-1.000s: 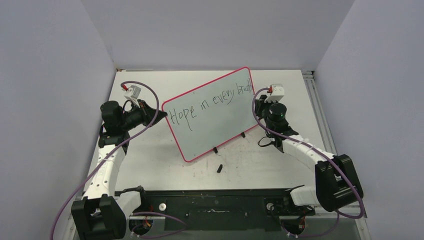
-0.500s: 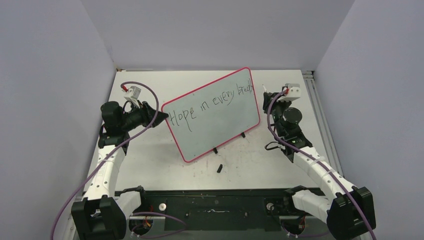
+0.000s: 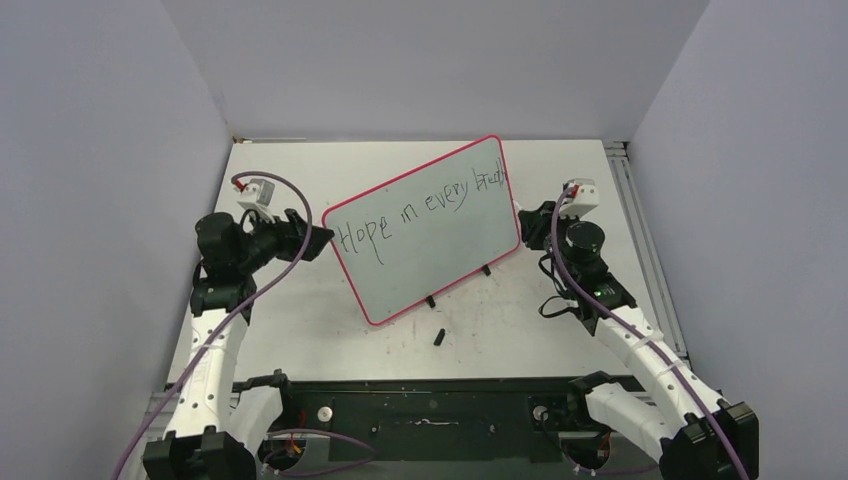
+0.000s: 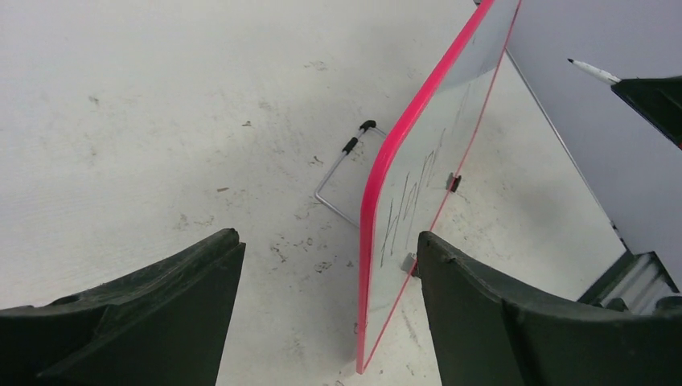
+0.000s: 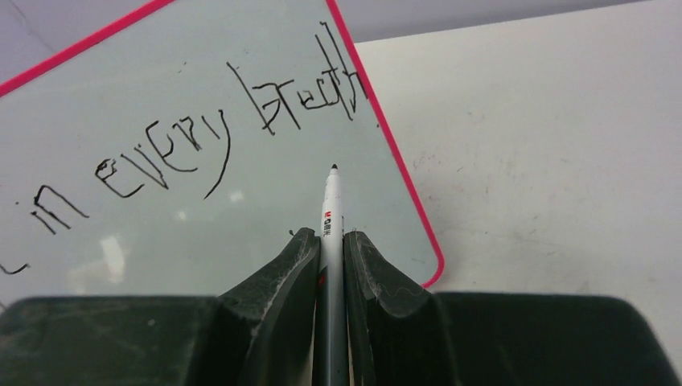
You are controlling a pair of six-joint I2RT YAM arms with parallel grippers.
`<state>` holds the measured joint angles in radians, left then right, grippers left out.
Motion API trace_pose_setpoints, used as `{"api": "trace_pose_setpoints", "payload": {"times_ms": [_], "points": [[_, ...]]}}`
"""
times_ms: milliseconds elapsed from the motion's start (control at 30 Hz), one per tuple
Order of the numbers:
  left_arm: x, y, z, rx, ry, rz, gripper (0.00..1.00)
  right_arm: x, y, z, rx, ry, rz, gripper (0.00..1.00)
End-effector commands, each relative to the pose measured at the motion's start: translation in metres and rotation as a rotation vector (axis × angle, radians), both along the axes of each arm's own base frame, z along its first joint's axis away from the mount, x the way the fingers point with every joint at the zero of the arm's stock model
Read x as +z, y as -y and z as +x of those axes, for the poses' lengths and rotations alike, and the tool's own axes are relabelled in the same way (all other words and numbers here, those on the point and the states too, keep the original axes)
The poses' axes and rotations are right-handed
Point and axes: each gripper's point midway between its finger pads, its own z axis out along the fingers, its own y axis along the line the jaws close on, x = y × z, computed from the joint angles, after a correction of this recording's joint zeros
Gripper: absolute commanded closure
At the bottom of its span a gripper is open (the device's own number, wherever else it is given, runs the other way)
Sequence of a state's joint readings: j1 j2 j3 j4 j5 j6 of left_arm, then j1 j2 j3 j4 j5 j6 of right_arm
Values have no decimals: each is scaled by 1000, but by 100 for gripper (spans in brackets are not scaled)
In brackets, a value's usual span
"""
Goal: Write a sentence on the whiteboard
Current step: Write a sentence on the whiteboard, then close the whiteboard marker at the center of the board.
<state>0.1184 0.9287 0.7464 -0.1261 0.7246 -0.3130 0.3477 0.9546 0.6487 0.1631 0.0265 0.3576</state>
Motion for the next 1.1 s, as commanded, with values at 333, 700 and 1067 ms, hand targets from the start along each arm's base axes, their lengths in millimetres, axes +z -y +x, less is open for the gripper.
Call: {"api": "trace_pose_setpoints", "payload": {"times_ms": [333, 700, 1067], "points": [[48, 6, -52, 225, 119, 361, 27, -25, -26, -66, 158, -293, 111, 95], [27, 138, -105, -39, 44, 315, 32, -52, -25, -89, 163, -411, 74, 95], [-73, 241, -138, -240, -140, 268, 32, -60, -24, -104, 215, -438, 20, 94]]}}
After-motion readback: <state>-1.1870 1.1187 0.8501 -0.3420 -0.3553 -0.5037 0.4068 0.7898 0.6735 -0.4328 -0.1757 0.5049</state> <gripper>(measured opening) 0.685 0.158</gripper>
